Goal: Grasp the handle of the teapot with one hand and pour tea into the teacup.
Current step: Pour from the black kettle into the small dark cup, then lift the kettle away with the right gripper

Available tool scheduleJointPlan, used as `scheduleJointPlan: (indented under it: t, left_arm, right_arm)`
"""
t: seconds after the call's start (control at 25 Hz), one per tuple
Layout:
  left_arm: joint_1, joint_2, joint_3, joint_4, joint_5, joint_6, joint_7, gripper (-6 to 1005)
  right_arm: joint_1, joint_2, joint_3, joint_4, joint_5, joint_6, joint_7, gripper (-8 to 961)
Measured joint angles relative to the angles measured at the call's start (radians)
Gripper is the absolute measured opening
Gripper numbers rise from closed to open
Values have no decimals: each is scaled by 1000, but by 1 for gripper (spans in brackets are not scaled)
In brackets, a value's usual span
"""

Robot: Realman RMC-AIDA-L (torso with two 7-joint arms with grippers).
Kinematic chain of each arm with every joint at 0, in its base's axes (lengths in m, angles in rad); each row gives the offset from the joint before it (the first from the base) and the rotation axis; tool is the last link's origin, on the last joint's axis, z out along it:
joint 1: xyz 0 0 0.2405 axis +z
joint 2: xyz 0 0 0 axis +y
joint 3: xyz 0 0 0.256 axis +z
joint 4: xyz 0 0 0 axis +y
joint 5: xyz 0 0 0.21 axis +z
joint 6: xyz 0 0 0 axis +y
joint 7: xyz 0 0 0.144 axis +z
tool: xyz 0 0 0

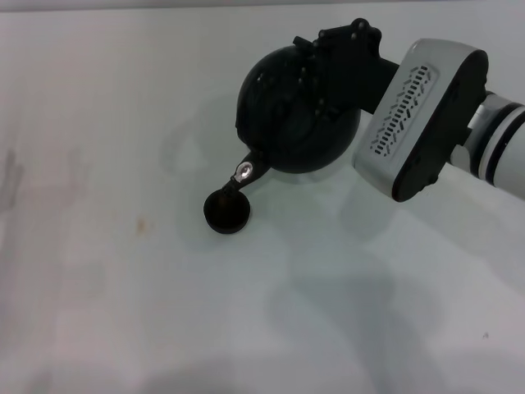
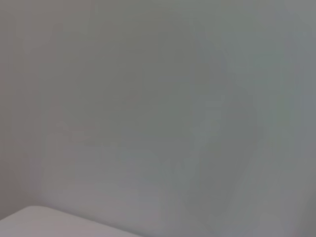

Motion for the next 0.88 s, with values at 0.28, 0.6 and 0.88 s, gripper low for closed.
scheduleJointPlan:
  t: [0.28, 0.6, 0.88]
  left_arm:
    - [0, 0, 0, 0, 0, 0, 0, 860]
    - [0, 0, 0, 0, 0, 0, 0, 860]
    - [0, 0, 0, 0, 0, 0, 0, 860]
  right_arm:
    - [-9, -1, 9, 7, 69, 0, 3, 127]
    - [-14, -3, 23, 18, 164, -5, 5, 127]
    - [-52, -5, 90, 27, 336, -23, 5, 129]
